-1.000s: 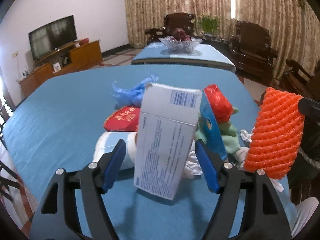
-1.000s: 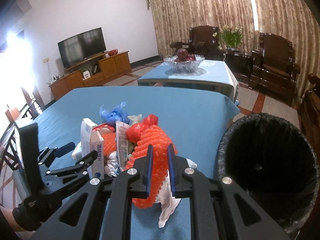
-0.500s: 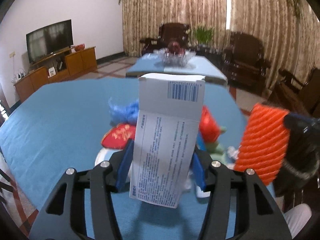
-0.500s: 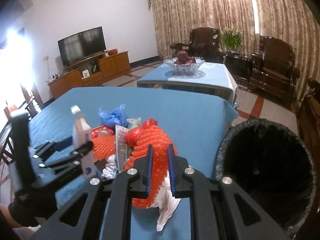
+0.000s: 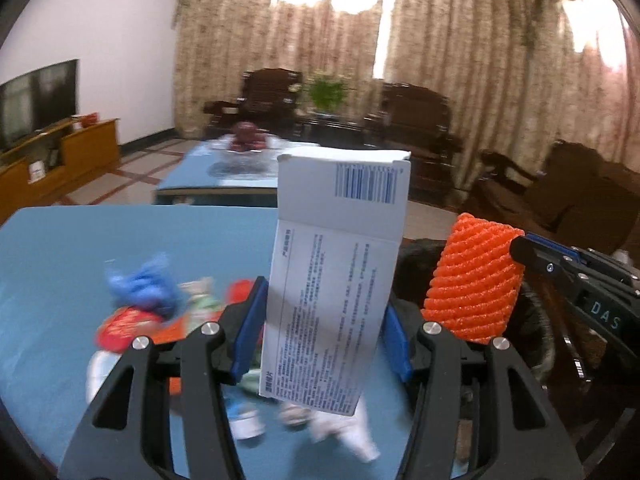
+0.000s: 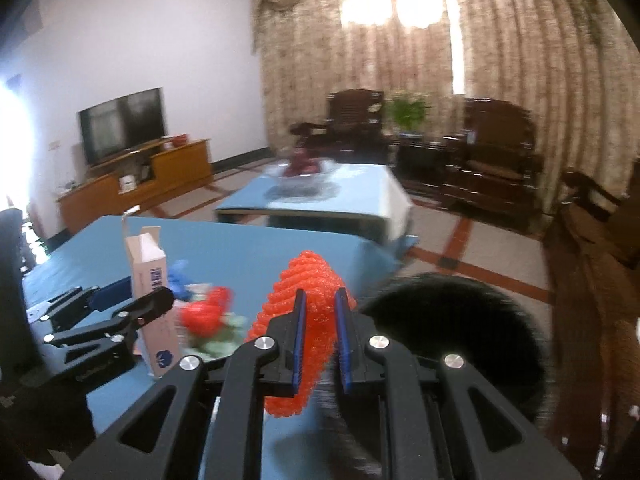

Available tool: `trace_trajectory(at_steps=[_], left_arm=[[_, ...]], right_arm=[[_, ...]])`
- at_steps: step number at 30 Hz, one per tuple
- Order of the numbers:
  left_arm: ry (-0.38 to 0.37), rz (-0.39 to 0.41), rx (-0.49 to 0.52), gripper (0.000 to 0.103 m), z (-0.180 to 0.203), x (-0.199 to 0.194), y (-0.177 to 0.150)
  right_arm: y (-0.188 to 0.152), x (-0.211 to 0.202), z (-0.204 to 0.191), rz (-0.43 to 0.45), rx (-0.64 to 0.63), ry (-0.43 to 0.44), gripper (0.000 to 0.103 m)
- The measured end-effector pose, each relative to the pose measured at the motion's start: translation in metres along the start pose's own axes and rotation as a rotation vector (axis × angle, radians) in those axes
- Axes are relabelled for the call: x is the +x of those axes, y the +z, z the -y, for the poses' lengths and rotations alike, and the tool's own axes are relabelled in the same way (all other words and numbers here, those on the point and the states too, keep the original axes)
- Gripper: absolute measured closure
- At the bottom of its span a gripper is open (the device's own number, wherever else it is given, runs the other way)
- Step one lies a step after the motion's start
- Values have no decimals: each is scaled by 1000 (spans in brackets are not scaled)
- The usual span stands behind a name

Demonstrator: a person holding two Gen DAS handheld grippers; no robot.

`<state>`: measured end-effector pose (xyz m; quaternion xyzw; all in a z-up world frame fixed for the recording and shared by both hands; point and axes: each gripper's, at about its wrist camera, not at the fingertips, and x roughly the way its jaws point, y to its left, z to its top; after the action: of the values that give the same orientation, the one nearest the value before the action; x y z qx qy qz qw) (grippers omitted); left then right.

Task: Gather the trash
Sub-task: 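Carry both items over the black bin and open both tools to drop them, then grasp the crumpled white tissue with the right tool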

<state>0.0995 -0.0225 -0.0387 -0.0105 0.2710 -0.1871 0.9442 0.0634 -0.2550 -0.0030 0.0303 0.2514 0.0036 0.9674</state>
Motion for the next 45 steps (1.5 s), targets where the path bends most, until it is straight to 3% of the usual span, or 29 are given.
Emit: trace_trajectory(at_steps=[6,12,15,22,28,33,38,42,45], left_arm=[[-132,-26,21,51,63,54,10],[-203,-89,46,50,113,118,8],[-231,-127,65,44,130,144,7],[-247,-155,14,26,111,143,5],[-233,-132,-23,22,75,115,8],[-151,-89,-16,22,35,83,9],[25,-40,25,22,-19,36,-4],[156,-54,42,22,-60,7,-25],[212,-78,35,22,-79,-6,-42]], right_arm=[[-12,11,75,-32,62,-139,89],[-26,31,129,-75,119,-223,85],[-36,38,147,-102,142,-268,72],[-42,33,150,-80,160,-336,19],[-38,33,128,-66,143,-317,14],[-34,30,94,-54,156,-244,14],[-34,33,36,-45,110,-132,14],[-39,36,-21,-32,49,-32,14],[-47,45,-53,-54,34,35,14]])
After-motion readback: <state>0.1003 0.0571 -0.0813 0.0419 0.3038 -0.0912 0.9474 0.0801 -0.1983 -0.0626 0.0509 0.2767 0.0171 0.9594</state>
